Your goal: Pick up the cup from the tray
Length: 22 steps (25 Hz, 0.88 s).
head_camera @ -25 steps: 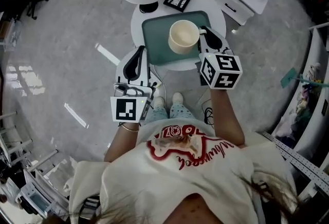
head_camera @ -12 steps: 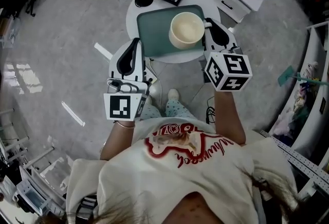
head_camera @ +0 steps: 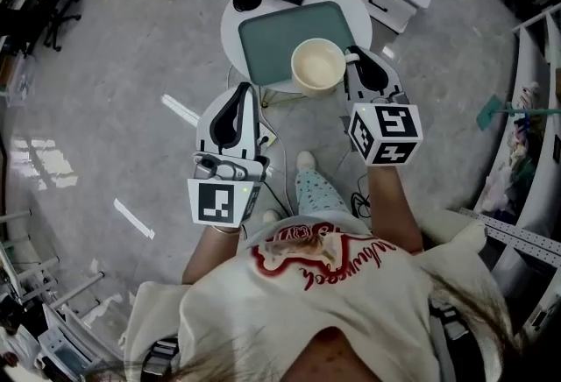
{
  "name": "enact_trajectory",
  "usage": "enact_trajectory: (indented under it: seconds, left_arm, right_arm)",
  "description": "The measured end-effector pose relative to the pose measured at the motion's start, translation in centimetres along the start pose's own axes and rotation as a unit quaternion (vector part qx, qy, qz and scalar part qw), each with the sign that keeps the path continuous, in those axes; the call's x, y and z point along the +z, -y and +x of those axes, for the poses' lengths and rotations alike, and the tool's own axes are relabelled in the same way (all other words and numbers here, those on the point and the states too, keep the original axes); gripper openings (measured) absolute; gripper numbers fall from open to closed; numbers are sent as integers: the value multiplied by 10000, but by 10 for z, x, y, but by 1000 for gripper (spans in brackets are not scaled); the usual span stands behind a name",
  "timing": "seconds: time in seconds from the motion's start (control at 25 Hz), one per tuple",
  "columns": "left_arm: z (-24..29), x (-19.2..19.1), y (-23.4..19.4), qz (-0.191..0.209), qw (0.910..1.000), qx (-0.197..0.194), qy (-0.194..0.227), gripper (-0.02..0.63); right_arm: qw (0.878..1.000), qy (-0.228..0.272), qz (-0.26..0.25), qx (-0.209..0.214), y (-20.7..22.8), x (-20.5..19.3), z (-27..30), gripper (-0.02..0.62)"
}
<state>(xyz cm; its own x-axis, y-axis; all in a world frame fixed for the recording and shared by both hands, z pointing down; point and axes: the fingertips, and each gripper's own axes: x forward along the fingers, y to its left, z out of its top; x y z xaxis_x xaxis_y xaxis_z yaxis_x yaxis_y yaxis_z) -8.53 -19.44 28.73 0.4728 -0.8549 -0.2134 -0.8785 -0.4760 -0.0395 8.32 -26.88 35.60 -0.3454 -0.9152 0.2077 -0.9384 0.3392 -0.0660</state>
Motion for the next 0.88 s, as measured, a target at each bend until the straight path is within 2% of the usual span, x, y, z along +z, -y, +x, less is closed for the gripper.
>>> enact_trajectory:
  seconds: [0.2,0.44,0.64,0.88]
  left_arm:
    - [-79,-3,31,-186,9988,-412,-185,14]
    - [-153,32,66,-303,9976,-622,-84,14]
    - [-175,53,85,-305,9979,-562,80,14]
    - [-175,71,107,-226,9976,-589,270,14]
  right_arm:
    - [9992,169,-18,-369,-40,-13,-80,41]
    - [9984,254,78,-490,-88,-16,-163,41]
    - [9989,326,32,-338,-105,-10,-203,41]
    - [9979,565,40,-318,-96,4,-228,41]
